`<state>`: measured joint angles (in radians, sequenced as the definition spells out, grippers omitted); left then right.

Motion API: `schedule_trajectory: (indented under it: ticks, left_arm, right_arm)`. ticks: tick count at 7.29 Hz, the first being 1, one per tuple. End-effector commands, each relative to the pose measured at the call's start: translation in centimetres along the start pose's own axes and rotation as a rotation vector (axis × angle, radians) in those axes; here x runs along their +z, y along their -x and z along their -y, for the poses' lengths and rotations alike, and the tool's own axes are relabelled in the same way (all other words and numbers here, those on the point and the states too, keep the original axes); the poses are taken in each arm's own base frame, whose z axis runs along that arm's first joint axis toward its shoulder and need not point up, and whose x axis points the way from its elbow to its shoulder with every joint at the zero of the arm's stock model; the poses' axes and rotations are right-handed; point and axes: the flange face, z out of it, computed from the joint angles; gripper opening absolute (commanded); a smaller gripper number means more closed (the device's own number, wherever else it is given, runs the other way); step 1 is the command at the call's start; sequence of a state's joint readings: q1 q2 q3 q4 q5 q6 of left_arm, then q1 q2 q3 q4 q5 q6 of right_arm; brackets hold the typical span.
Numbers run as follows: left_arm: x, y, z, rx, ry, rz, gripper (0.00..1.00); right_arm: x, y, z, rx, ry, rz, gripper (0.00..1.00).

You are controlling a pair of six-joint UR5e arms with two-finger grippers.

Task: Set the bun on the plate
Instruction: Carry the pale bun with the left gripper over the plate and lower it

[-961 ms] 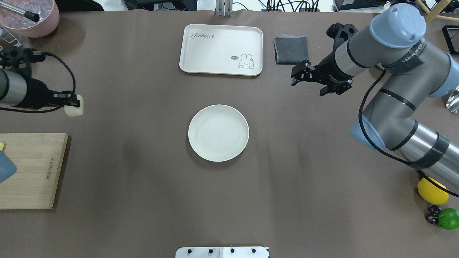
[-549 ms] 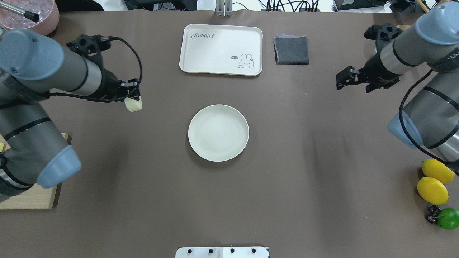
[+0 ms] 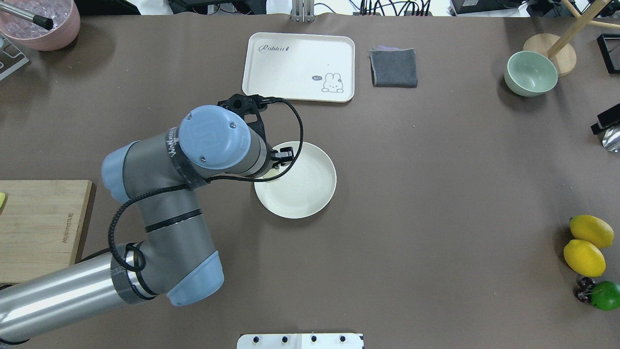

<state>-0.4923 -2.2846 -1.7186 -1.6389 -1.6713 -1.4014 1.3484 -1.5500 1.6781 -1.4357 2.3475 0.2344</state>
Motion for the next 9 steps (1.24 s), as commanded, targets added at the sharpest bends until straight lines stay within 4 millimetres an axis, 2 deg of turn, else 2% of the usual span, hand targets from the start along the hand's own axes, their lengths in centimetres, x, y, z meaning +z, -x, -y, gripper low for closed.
schedule_trajectory:
  ticks: [1, 2, 3, 4, 7, 8, 9]
  left_arm:
    - [3.7, -2.4, -2.5, 0.022, -0.041, -0.005, 0.4]
    - [5.1, -3.4, -3.3, 0.018, -0.05, -0.01, 0.4]
    - [6.1, -5.0, -3.3, 0.017, -0.047, 0.003, 0.4]
    - [6.9, -5.6, -3.8, 0.02, -0.039, 0.015, 0.4]
    - [8.4, -5.0, -3.9, 0.024, -0.034, 0.044, 0.43]
    - [8.3, -5.0, -3.9, 0.027, -0.033, 0.042, 0.94]
    - [8.0, -5.1, -3.9, 0.028, -0.034, 0.037, 0.98]
  right_arm:
    - [-0.2, -2.1, -1.3, 0.013, 0.009, 0.018, 1.0]
    - [-0.3, -2.2, -1.3, 0.015, 0.007, 0.017, 1.0]
    - [-0.6, -2.4, -1.3, 0.02, 0.003, 0.017, 1.0]
    - [-0.6, -2.5, -1.3, 0.021, 0.002, 0.018, 1.0]
    - [-0.8, -2.3, -1.3, 0.023, -0.001, 0.028, 1.0]
    - [-0.9, -2.3, -1.2, 0.024, -0.003, 0.028, 1.0]
    - [-1.2, -2.5, -1.2, 0.027, -0.008, 0.028, 1.0]
